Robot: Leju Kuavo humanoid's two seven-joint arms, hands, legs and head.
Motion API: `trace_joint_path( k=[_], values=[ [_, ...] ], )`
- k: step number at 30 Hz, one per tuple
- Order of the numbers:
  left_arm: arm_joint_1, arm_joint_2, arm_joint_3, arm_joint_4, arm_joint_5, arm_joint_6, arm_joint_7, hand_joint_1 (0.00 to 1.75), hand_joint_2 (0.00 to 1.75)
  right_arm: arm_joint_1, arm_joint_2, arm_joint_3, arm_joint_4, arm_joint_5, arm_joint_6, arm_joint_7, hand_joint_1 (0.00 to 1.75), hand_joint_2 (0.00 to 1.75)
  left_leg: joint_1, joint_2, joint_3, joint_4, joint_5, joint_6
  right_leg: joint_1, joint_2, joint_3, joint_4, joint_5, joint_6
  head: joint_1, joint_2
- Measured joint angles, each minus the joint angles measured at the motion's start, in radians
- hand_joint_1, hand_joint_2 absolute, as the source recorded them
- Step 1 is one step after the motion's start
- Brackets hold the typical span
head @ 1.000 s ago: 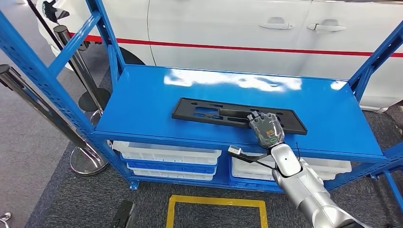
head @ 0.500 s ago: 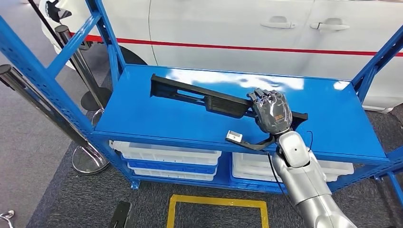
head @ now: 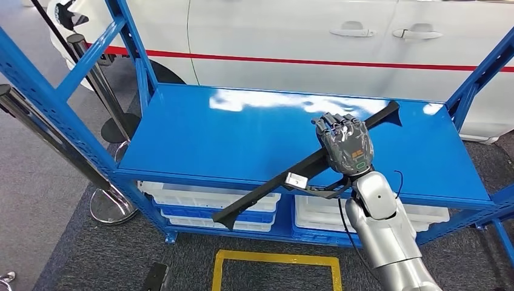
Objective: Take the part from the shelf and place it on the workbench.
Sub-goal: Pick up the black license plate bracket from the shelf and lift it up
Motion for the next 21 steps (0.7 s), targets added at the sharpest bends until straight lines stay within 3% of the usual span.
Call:
trace_joint_path(
  k=[1,3,5,7,8,9,10,12,13,17,19,21],
  values=[
    [0.004,0.000,0.000,0.000,0.006,0.004,-0.007,0.00,0.00,-0.004,0.014,-0.018,-0.014,-0.018,0.000,-0.037,1.75,1.75,0.002,0.000,0.002,-0.005,0.004,0.005,-0.001,0.000,-0.002,0.005,-0.005,0.005,0.000,0.000],
    [0.010,-0.001,0.001,0.000,0.018,0.009,-0.023,0.00,0.00,-0.018,0.046,-0.062,-0.038,-0.065,0.000,-0.112,1.75,1.75,0.007,0.001,0.005,-0.014,0.011,0.016,-0.004,-0.001,-0.026,0.060,-0.044,0.015,0.000,0.000],
    [0.013,0.000,0.001,0.000,0.024,0.012,-0.033,0.00,0.00,-0.028,0.072,-0.098,-0.053,-0.107,0.000,-0.160,1.75,1.75,0.007,0.001,0.004,-0.015,0.013,0.020,-0.009,-0.001,-0.080,0.182,-0.108,0.023,0.000,0.000],
    [0.019,0.000,0.002,0.000,0.027,0.012,-0.038,0.00,0.00,-0.028,0.092,-0.124,-0.061,-0.136,0.000,-0.192,1.75,1.75,0.007,0.001,0.004,-0.015,0.012,0.020,-0.015,-0.002,-0.122,0.268,-0.131,0.030,0.000,0.000],
    [0.021,0.000,0.002,0.000,0.028,0.012,-0.039,0.00,0.00,-0.027,0.102,-0.137,-0.065,-0.148,0.001,-0.210,1.75,1.75,0.007,0.000,0.004,-0.014,0.012,0.019,-0.017,-0.002,-0.119,0.261,-0.116,0.031,0.001,0.000],
    [0.022,0.000,0.002,0.000,0.030,0.012,-0.040,0.00,0.00,-0.027,0.112,-0.149,-0.070,-0.158,0.001,-0.229,1.75,1.75,0.007,0.000,0.005,-0.014,0.011,0.018,-0.020,-0.002,-0.096,0.215,-0.084,0.032,0.000,0.000],
    [0.023,0.000,0.002,0.000,0.031,0.011,-0.041,0.00,0.00,-0.026,0.121,-0.162,-0.077,-0.166,0.001,-0.245,1.75,1.75,0.007,-0.001,0.005,-0.012,0.010,0.015,-0.022,-0.003,-0.062,0.144,-0.048,0.031,0.001,0.000],
    [0.023,0.001,0.002,0.000,0.032,0.009,-0.043,0.00,0.00,-0.026,0.139,-0.185,-0.089,-0.173,0.001,-0.267,1.75,1.75,0.004,-0.002,0.004,-0.010,0.007,0.006,-0.019,-0.002,-0.005,0.028,-0.008,0.026,0.000,0.000],
    [0.023,0.001,0.003,0.000,0.033,0.008,-0.043,0.00,0.00,-0.025,0.147,-0.193,-0.092,-0.174,0.001,-0.274,1.75,1.75,0.003,-0.002,0.003,-0.010,0.007,0.000,-0.016,-0.001,0.006,0.002,-0.004,0.022,0.000,0.000],
    [0.024,0.001,0.003,0.000,0.035,-0.002,-0.045,0.00,0.00,-0.020,0.162,-0.208,-0.105,-0.183,0.002,-0.289,1.75,1.75,0.005,-0.001,-0.002,0.004,-0.007,-0.022,-0.014,0.000,0.009,-0.010,-0.002,-0.003,0.000,0.000],
    [0.025,0.001,0.003,0.000,0.036,-0.011,-0.044,0.00,0.00,-0.021,0.171,-0.210,-0.117,-0.199,0.002,-0.293,1.75,1.75,0.007,0.000,-0.041,0.091,-0.059,-0.028,-0.016,-0.003,0.012,-0.015,0.000,-0.017,0.000,0.000],
    [0.027,0.000,0.003,0.000,0.035,-0.021,-0.042,0.00,0.00,-0.020,0.177,-0.204,-0.127,-0.217,0.003,-0.288,1.75,1.75,0.008,0.000,-0.103,0.224,-0.118,-0.031,-0.012,-0.004,0.012,-0.014,-0.001,-0.024,0.000,0.000]
  ],
)
